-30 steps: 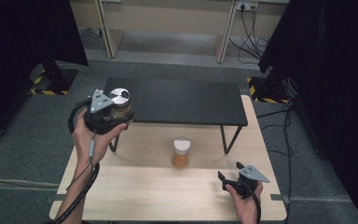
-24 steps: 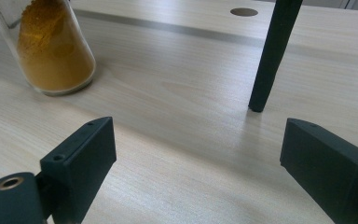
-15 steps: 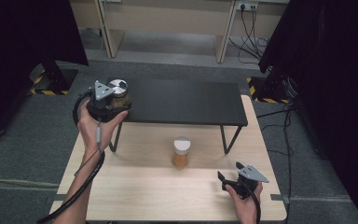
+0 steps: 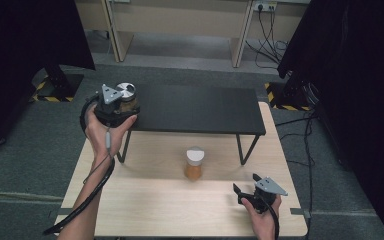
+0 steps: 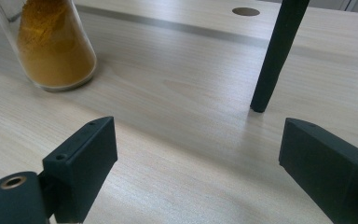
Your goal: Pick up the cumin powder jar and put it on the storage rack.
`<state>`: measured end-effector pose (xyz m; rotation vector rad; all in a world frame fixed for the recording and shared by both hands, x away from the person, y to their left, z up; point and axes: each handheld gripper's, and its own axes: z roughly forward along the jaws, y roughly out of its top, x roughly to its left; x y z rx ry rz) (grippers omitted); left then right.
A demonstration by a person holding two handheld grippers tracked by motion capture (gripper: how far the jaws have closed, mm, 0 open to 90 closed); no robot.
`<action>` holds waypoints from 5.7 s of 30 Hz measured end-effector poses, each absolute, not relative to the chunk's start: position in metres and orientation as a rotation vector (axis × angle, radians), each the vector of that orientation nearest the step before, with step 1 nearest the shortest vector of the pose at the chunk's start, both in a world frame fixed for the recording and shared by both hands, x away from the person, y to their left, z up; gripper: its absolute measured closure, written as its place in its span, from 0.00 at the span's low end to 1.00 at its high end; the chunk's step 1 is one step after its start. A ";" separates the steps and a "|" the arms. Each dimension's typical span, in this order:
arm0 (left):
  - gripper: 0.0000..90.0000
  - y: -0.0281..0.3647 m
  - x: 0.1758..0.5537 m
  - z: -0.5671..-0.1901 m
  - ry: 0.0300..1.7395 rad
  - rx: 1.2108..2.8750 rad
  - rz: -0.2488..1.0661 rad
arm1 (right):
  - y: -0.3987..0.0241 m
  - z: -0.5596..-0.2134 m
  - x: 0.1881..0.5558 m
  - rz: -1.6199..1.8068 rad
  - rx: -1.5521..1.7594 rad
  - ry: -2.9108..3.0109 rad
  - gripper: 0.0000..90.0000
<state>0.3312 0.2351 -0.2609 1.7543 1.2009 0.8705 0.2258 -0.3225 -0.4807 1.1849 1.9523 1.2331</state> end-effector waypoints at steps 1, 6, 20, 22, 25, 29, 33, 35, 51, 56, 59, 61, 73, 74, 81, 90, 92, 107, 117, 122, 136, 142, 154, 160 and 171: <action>0.33 0.235 0.332 -0.261 1.204 1.754 0.871 | -0.323 -0.481 0.226 1.235 1.186 1.952 0.13; 0.33 0.235 0.334 -0.263 1.210 1.751 0.866 | -0.324 -0.481 0.226 1.246 1.196 1.949 0.13; 0.33 0.246 0.338 -0.269 1.236 1.706 0.804 | -0.324 -0.481 0.226 1.245 1.195 1.949 0.13; 0.33 0.248 0.338 -0.270 1.242 1.695 0.792 | -0.324 -0.481 0.226 1.247 1.196 1.947 0.13; 0.33 0.251 0.340 -0.271 1.244 1.684 0.771 | -0.324 -0.481 0.226 1.247 1.195 1.947 0.13; 0.33 0.251 0.340 -0.270 1.247 1.687 0.772 | -0.324 -0.481 0.226 1.247 1.194 1.946 0.13; 0.33 0.251 0.340 -0.270 1.247 1.689 0.772 | -0.324 -0.481 0.226 1.246 1.193 1.946 0.13; 0.33 0.251 0.341 -0.270 1.247 1.689 0.772 | -0.324 -0.481 0.226 1.246 1.192 1.946 0.13; 0.33 0.251 0.341 -0.268 1.248 1.694 0.769 | -0.326 -0.482 0.226 1.254 1.198 1.943 0.13; 0.32 0.251 0.341 -0.270 1.223 1.707 0.794 | -0.327 -0.482 0.226 1.260 1.204 1.941 0.13; 0.21 0.250 0.341 -0.272 1.217 1.703 0.801 | -0.327 -0.482 0.226 1.264 1.206 1.940 0.13; 0.17 0.248 0.338 -0.275 1.202 1.703 0.826 | -0.327 -0.482 0.226 1.265 1.208 1.937 0.13; 0.08 0.247 0.329 -0.282 1.184 1.674 0.854 | -0.326 -0.482 0.226 1.257 1.202 1.943 0.13; 0.08 0.247 0.327 -0.282 1.181 1.672 0.854 | -0.326 -0.482 0.226 1.256 1.200 1.943 0.13; 0.08 0.249 0.317 -0.290 1.181 1.646 0.856 | -0.326 -0.482 0.226 1.255 1.197 1.943 0.13; 0.08 0.248 0.299 -0.298 1.152 1.608 0.890 | -0.325 -0.482 0.226 1.252 1.196 1.944 0.13; 0.08 0.247 0.296 -0.299 1.147 1.603 0.895 | -0.325 -0.482 0.226 1.251 1.196 1.945 0.13; 0.09 0.246 0.267 -0.316 1.151 1.529 0.956 | -0.325 -0.482 0.226 1.252 1.195 1.946 0.13; 0.09 0.248 0.236 -0.341 1.107 1.464 1.007 | -0.325 -0.482 0.225 1.249 1.189 1.945 0.13; 0.09 0.252 0.223 -0.356 1.086 1.435 1.019 | -0.324 -0.482 0.225 1.248 1.190 1.946 0.13; 0.10 0.259 0.202 -0.403 1.049 1.416 1.033 | -0.324 -0.482 0.225 1.253 1.189 1.946 0.13; 0.10 0.260 0.195 -0.417 1.082 1.463 1.028 | -0.324 -0.482 0.225 1.250 1.188 1.948 0.13; 0.10 0.261 0.194 -0.448 1.136 1.592 0.955 | -0.324 -0.481 0.225 1.248 1.188 1.949 0.13; 0.11 0.262 0.199 -0.463 1.136 1.673 0.884 | -0.324 -0.481 0.225 1.248 1.187 1.950 0.13; 0.13 0.255 0.206 -0.478 1.165 1.795 0.820 | -0.324 -0.481 0.226 1.247 1.185 1.953 0.13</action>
